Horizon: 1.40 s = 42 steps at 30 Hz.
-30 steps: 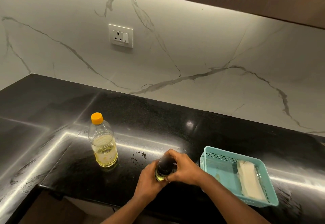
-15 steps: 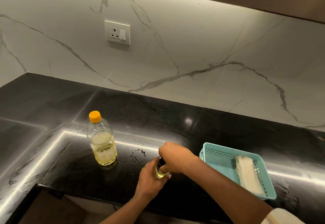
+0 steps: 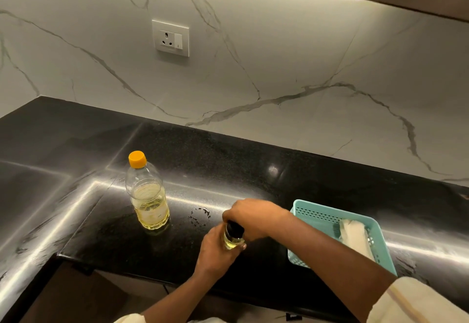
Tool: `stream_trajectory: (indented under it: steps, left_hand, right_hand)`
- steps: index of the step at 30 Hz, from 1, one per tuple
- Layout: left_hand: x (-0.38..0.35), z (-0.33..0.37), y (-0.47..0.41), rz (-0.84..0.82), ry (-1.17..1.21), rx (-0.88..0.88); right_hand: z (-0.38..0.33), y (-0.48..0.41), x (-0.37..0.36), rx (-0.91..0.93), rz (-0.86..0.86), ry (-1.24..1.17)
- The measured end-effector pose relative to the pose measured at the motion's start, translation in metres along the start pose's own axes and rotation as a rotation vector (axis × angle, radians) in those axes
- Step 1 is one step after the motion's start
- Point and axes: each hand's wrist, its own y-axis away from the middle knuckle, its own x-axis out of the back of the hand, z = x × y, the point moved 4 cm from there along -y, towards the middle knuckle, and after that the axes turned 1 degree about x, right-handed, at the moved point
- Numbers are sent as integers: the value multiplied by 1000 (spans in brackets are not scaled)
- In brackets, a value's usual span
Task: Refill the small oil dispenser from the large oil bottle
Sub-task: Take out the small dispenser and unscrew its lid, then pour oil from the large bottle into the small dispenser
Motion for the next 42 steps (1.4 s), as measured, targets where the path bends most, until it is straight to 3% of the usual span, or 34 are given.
stream_trajectory:
  steps: [4, 8, 13, 15, 20, 23, 25, 27, 30, 33, 36, 42]
  left_hand:
    - [0, 3, 3, 16, -19, -11]
    - [0, -1, 5, 7, -12, -37]
    - [17, -7, 19, -60, -22, -72]
    - [43, 0, 30, 73, -64, -153]
    - [132, 21, 49, 773, -198, -221]
    - [175, 32, 42, 936, -204, -182]
    - [196, 33, 29, 897, -165, -135]
    - [207, 30, 13, 790, -97, -71]
    - [207, 27, -6, 654, -23, -20]
    - [203, 30, -13, 636, -77, -38]
    - [199, 32, -14, 623, -143, -58]
    - [196, 38, -2, 579, -191, -188]
  right_hand:
    - [18, 5, 12, 83, 91, -29]
    - [62, 10, 10, -168, 167, -58]
    - [76, -1, -38, -342, 44, -72]
    - [76, -7, -54, -344, 36, -100]
    - [77, -18, -68, -353, -11, -97]
    - [75, -18, -57, -320, -72, -32]
    - [68, -18, -26, -292, -64, 22]
    - [49, -23, 28, -249, 90, 18]
    - [-6, -30, 115, -89, 479, -258]
    - [-73, -41, 166, 52, 623, -421]
    - [-105, -53, 183, 84, 686, -345]
    - [-102, -39, 188, 112, 620, -271]
